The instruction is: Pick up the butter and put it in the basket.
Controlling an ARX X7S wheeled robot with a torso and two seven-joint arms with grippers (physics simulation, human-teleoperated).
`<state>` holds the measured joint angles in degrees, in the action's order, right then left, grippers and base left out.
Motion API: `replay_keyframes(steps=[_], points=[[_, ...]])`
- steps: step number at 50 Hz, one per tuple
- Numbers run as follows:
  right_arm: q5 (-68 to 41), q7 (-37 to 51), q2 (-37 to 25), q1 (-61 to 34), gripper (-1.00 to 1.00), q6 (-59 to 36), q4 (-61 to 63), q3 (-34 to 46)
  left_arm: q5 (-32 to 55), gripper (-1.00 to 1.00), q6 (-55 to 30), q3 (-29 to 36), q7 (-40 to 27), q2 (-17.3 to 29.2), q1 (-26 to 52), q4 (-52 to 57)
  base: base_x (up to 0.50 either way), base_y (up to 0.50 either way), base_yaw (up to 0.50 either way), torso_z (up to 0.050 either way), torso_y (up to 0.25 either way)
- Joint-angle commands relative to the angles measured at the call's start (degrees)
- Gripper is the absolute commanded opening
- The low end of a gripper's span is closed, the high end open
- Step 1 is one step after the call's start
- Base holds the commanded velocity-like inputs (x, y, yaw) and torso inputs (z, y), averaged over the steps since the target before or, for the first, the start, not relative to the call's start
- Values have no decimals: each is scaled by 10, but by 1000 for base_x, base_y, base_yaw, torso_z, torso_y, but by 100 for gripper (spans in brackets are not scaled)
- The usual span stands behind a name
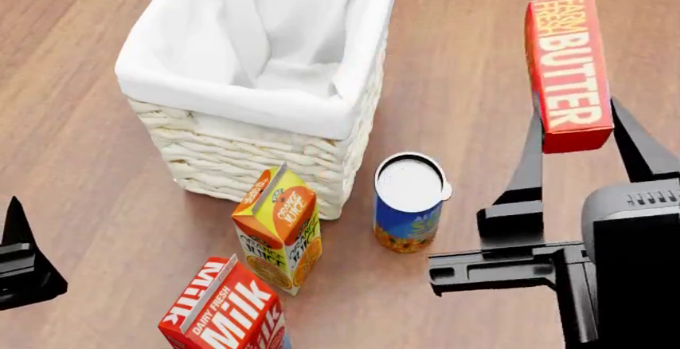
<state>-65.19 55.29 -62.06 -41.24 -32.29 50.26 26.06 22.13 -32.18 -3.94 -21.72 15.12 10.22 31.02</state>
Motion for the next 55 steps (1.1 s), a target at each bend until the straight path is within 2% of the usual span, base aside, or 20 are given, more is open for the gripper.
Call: replay_keyframes(steps=[1,8,25,42,49,55], points=[[-37,-42,-33,-34,-100,16,-63,-53,2,100,1,1,-4,1,-1,2,0,0,0,0,0],[-94,-76,-21,-124,-100,-38,-126,-52,1,100,4,4,-5,2,-4,1,0,0,0,0,1],[-102,-158,94,-354,-100,-199,-345,28,3,100,9,7,-6,6,-5,-3,0,0,0,1,1],[-44,-264,197,-454,-100,-232,-590,89,0,100,15,20,-9,4,-8,-5,0,0,0,1,1],[-56,-250,229,-502,-100,-257,-647,83,3,100,15,18,-10,7,-13,0,0,0,0,0,3],[-34,-283,267,-524,-100,-242,-691,100,-2,100,19,27,-10,7,-14,-2,0,0,0,0,2]])
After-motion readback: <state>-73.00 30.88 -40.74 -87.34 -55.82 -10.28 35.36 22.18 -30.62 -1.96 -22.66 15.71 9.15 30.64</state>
